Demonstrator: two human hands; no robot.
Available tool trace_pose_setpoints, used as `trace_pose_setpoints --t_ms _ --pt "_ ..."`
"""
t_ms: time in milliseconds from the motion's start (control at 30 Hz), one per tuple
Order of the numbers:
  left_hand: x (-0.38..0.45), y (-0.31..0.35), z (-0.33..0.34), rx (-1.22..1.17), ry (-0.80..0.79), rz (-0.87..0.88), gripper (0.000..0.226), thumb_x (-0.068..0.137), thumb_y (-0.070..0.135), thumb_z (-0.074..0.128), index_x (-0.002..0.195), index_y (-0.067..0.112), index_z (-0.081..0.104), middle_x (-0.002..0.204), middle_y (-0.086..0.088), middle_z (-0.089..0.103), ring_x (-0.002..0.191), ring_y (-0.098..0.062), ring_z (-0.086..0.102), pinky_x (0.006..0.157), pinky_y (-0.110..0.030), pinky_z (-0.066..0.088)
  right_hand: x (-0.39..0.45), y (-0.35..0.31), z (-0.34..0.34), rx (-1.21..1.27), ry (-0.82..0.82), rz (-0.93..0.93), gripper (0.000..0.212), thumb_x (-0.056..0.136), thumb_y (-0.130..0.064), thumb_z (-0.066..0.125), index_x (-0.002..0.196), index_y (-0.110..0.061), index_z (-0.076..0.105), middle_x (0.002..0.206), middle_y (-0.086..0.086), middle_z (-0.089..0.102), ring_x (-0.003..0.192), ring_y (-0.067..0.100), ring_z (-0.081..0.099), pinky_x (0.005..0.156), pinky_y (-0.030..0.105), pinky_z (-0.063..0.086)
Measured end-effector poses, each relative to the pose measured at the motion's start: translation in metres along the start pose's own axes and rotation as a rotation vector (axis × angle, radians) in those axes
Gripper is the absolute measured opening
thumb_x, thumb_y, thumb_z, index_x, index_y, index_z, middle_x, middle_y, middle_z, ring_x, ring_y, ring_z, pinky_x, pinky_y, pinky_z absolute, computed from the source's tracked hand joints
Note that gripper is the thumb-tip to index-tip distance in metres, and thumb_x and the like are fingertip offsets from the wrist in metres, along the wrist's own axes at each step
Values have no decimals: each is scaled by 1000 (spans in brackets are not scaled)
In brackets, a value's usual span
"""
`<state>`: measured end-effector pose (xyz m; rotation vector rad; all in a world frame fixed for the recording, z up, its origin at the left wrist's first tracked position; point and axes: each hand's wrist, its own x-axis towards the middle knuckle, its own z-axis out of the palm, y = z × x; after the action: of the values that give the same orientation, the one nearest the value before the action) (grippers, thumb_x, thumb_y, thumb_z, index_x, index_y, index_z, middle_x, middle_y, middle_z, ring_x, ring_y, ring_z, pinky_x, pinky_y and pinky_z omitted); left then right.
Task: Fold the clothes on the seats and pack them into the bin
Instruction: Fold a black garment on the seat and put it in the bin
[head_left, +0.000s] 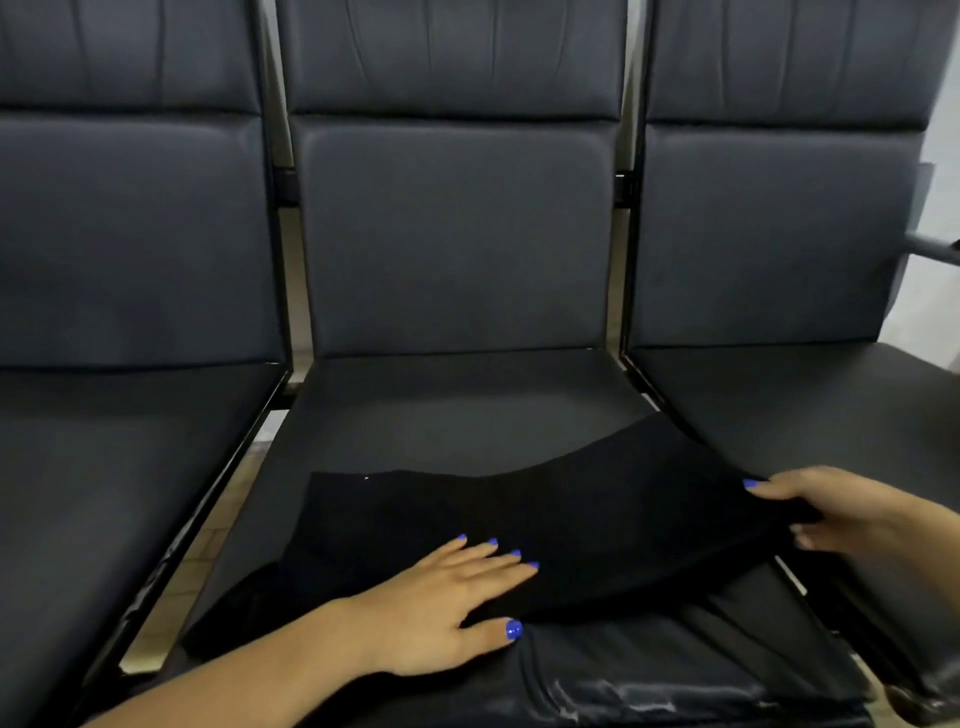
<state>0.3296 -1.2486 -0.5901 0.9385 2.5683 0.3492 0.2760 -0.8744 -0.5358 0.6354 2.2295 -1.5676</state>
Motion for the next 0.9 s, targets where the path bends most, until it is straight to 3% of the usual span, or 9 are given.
trace_pose_setpoints --t_ms 67,167,333,433,533,633,733,833,900 --pt "2 1 -3 -16 -51 9 59 90 66 23 140 53 -6 158 18 -2 143 2 -13 115 -22 -14 0 -2 -3 11 -57 -70 15 87 -5 59 72 -7 57 63 7 60 51 14 58 44 20 44" --pt "4 2 -5 -15 -95 -1 67 74 78 14 133 58 -10 158 19 -6 142 2 -16 112 -22 -17 4 -8 3 -187 -21 -154 21 89 -3 58 68 -6 54 61 7 58 52 14 57 50 22 43" --pt "3 -2 -2 -76 -59 -3 93 68 83 12 150 39 6 158 17 0 140 7 -12 111 -18 -15 3 -14 6 -183 -43 -32 16 90 -10 62 76 -5 56 54 5 49 42 13 42 40 19 30" --pt "-1 -7 -5 -181 48 3 101 66 84 8 147 29 33 155 14 25 136 14 8 110 -8 -5 -6 -18 8 -73 -101 65 16 79 -11 70 70 -7 59 51 3 38 41 11 29 42 18 22" --pt "-7 -14 -15 -413 236 -101 88 72 84 13 119 29 65 127 16 60 118 18 43 108 -6 23 -19 -35 19 208 -89 32 10 70 -6 68 69 -9 59 53 6 53 41 15 50 41 19 42" --pt "-15 -29 -25 -673 450 -194 57 83 70 31 99 33 71 102 16 71 102 8 60 101 -19 42 -35 -56 34 376 -221 -118 31 47 -13 82 74 -3 70 71 12 70 58 21 68 53 25 57" --pt "-24 -44 -32 -918 634 -260 66 77 77 43 93 20 72 92 5 75 93 -8 68 89 -24 50 -54 -79 55 449 -329 -218 16 61 -14 71 74 -5 72 82 12 70 68 21 70 60 26 58" --pt "-32 -55 -37 -1017 761 -375 43 98 38 38 89 11 70 90 -8 73 92 -21 69 87 -32 53 -67 -97 84 450 -412 -258 35 54 -14 75 87 -5 66 86 11 68 74 22 68 61 27 59" --pt "-41 -59 -40 -1067 807 -408 39 100 30 36 91 9 68 95 -11 71 94 -25 68 82 -32 54 -76 -108 108 466 -465 -276 30 60 -10 66 90 -6 63 88 10 64 76 20 64 64 24 57"
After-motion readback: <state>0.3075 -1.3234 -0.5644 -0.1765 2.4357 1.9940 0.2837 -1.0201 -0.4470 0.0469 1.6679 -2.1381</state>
